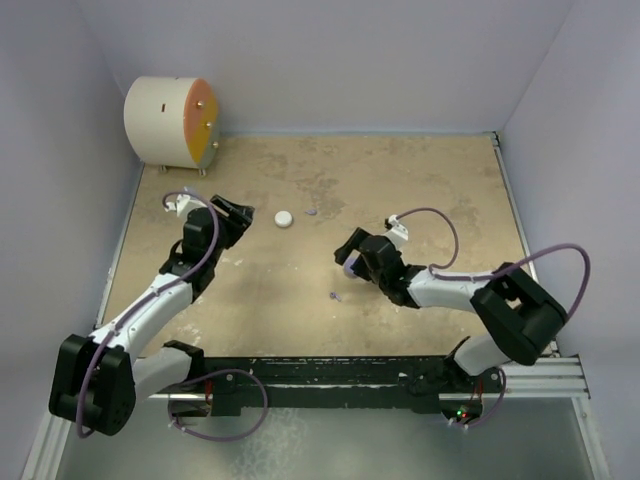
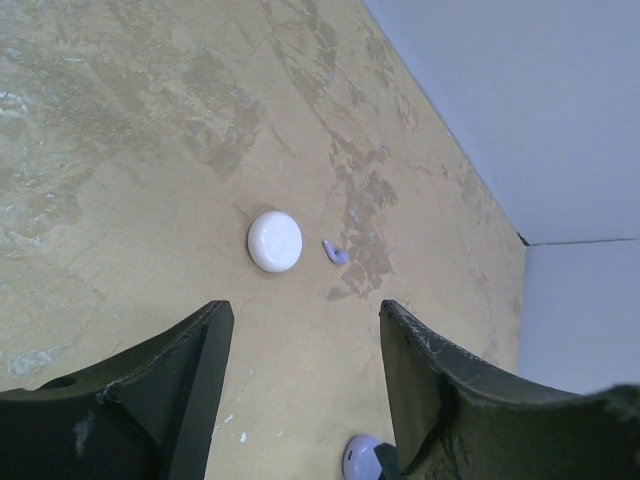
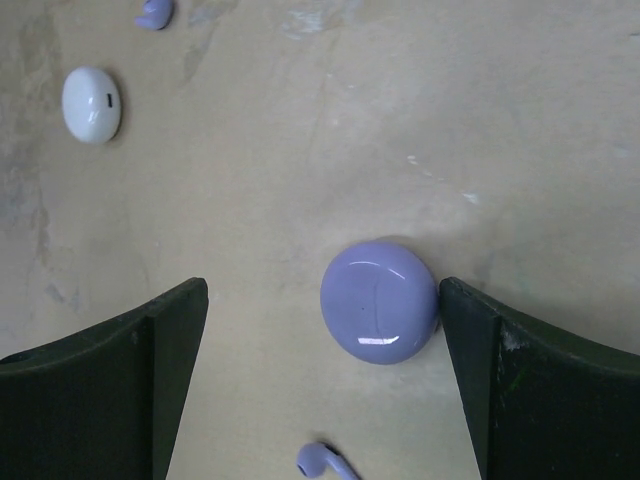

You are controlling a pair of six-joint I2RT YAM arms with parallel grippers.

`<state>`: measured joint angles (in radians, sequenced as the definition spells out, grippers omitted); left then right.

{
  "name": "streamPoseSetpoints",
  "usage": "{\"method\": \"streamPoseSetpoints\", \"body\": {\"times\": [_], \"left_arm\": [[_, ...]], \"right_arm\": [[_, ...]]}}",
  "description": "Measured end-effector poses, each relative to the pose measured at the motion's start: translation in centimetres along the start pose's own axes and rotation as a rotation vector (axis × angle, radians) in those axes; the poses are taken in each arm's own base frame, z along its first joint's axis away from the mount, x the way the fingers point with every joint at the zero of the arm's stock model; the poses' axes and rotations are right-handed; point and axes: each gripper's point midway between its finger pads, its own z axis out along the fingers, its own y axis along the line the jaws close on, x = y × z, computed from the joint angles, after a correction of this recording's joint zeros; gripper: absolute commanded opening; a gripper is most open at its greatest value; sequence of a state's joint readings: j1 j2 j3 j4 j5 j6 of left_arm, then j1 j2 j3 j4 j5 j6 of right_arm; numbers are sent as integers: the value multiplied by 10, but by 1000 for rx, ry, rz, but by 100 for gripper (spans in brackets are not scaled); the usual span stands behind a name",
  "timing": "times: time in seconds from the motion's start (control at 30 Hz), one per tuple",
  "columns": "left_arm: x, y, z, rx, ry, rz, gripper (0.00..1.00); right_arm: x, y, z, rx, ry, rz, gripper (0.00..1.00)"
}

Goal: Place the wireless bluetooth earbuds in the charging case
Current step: Move the charging case to the center of the board.

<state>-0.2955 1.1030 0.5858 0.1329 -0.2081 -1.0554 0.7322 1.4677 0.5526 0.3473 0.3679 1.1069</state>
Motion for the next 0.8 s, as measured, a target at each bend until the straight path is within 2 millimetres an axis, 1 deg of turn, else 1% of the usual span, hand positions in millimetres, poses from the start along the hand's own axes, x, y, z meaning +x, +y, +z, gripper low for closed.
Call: {"method": "streamPoseSetpoints", "body": {"times": [0.17, 0.3, 0.47, 0.57, 0.67, 0.73, 0.8], "left_arm": [[1, 4, -14, 18, -5, -5, 59], [7, 14, -24, 12, 4, -7, 58], [14, 22, -32, 5, 3, -21, 58], [21, 22, -33, 1, 15, -14, 58], [30, 20, -34, 1, 27, -8, 58], [36, 19, -34, -1, 36, 2, 57], [44, 18, -33, 1, 49, 14, 57]], "right_arm": [[7, 39, 25, -91, -3, -21, 99], [12, 67, 43, -183, -3, -28, 99], [22, 89, 51, -278, -4, -80, 99], [26, 93, 49, -290, -8, -126, 99], [21, 90, 43, -279, -39, -175, 100], [9, 89, 33, -271, -76, -209, 100], [-12, 95, 20, -269, -139, -237, 100]]}}
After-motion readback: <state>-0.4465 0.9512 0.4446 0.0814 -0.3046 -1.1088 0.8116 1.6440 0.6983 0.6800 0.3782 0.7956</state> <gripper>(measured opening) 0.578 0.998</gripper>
